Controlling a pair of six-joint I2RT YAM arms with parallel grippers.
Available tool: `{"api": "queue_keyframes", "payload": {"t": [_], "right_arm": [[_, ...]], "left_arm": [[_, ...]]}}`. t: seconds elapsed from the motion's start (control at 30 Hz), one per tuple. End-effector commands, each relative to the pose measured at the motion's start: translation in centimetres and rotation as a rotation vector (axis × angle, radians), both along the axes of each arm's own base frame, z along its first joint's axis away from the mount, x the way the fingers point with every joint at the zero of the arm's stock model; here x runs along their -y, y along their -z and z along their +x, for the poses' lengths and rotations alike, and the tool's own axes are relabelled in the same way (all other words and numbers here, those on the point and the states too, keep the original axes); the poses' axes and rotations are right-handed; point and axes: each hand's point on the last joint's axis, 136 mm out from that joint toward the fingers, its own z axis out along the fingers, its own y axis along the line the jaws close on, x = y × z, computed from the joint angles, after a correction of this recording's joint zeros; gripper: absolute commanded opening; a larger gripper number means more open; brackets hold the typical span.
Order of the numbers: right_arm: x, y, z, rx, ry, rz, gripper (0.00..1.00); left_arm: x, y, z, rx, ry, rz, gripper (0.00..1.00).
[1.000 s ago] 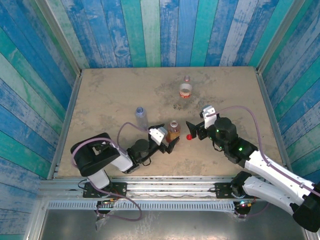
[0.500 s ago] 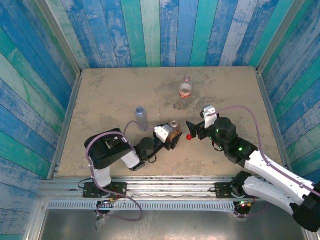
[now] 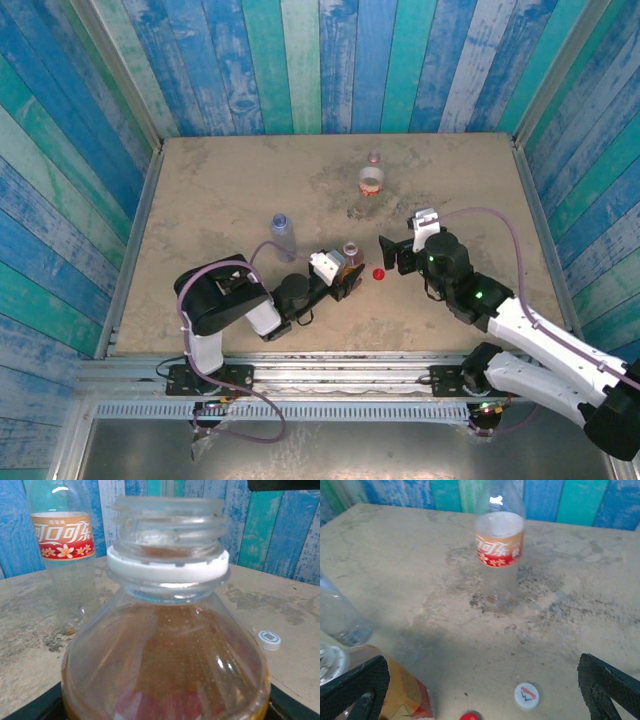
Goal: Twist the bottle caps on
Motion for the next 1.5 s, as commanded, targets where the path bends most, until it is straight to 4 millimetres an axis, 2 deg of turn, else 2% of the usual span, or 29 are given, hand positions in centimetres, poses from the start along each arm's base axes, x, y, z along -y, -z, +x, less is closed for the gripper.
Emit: {"api": "queue_keyframes", "payload": {"t": [0.0, 0.07, 0.2, 0.4, 0.5, 0.53, 0.63, 0.8, 0.9, 1.1, 1.47], "right_arm": [[1.9, 0.4, 0.1, -0.062, 0.089, -0.018, 1.0], [2.7, 1.8, -0.2, -0.099, 0.094, -0.037, 1.0], [6.3, 4.9, -1.1, -0.2, 0.216, -0.021, 1.0], [10.7, 8.7, -3.6, -0.312, 0.407, -0.026, 0.99], [11.9, 10.5, -4.5, -0.374, 0.46, -0.051, 0.98], [12.2, 11.1, -4.6, -0.387, 0.476, -0.056, 0.94], [12.0, 12.4, -4.3, -0.416, 0.477, -0.061, 0.82], [11.3, 13.9, -3.3, -0.473, 0.463, -0.076, 0.71], [11.1, 14.4, -2.6, -0.492, 0.465, -0.096, 0.62], [11.3, 15.9, -2.1, -0.542, 0.474, -0.108, 0.52], [11.0, 17.6, -1.3, -0.605, 0.446, -0.129, 0.45]], "left_arm": [[0.9, -0.7, -0.9, 0.01, 0.099, -0.03, 0.6], [0.3, -1.0, -0.8, 0.01, 0.13, -0.031, 0.6], [-0.1, -1.3, -2.0, 0.007, 0.229, -0.023, 0.59], [0.5, -0.1, -4.2, -0.047, 0.366, 0.074, 0.6], [0.0, -0.7, -4.9, -0.02, 0.375, 0.043, 0.6], [-0.1, -0.7, -5.0, -0.012, 0.376, 0.038, 0.6], [-0.2, -0.5, -4.8, -0.01, 0.362, 0.049, 0.61], [-1.0, -1.0, -4.6, 0.026, 0.319, 0.022, 0.61], [-0.8, -0.9, -4.8, 0.033, 0.337, 0.021, 0.61], [0.0, -0.4, -5.0, 0.024, 0.379, 0.056, 0.61], [0.0, 0.1, -5.0, 0.022, 0.383, 0.068, 0.63]]}}
